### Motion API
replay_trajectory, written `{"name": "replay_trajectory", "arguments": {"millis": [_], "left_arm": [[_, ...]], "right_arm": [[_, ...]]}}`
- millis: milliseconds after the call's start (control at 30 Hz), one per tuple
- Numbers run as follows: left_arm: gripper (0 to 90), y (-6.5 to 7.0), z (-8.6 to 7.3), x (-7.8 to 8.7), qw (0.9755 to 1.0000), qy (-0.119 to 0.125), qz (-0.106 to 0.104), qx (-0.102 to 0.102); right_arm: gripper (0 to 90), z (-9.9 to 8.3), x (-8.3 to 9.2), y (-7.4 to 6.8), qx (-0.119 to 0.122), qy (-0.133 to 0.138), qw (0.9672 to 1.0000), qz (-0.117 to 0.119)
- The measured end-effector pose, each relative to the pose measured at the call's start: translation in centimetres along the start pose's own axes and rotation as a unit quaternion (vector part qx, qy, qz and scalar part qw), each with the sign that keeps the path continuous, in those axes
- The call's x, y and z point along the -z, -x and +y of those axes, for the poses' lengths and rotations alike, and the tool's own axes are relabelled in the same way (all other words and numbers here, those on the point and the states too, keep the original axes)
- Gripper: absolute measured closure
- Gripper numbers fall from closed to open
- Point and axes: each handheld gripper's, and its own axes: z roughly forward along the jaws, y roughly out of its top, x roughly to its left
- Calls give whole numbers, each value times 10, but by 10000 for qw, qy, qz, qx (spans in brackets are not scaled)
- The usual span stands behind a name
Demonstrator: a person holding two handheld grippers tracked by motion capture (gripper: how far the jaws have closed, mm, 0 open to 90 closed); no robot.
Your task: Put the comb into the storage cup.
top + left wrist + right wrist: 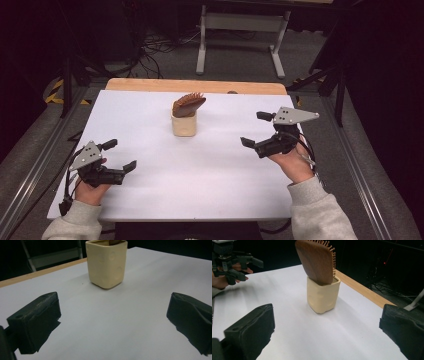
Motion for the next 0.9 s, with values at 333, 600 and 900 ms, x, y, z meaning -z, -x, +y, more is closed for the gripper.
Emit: {"name": "replay_trajectory", "arguments": {"millis": [333,600,900], "left_arm": [[2,0,0,1,10000,19,-48,-25],[2,1,0,0,10000,-28,-42,-51],[2,2,-2,0,10000,3,-31,-62]], "right_arm": [[1,-40,0,-4,-137,-25,9999,-17],[1,-68,0,-8,-241,38,9997,22],[0,-105,-4,-15,-378,74,9993,27]]}}
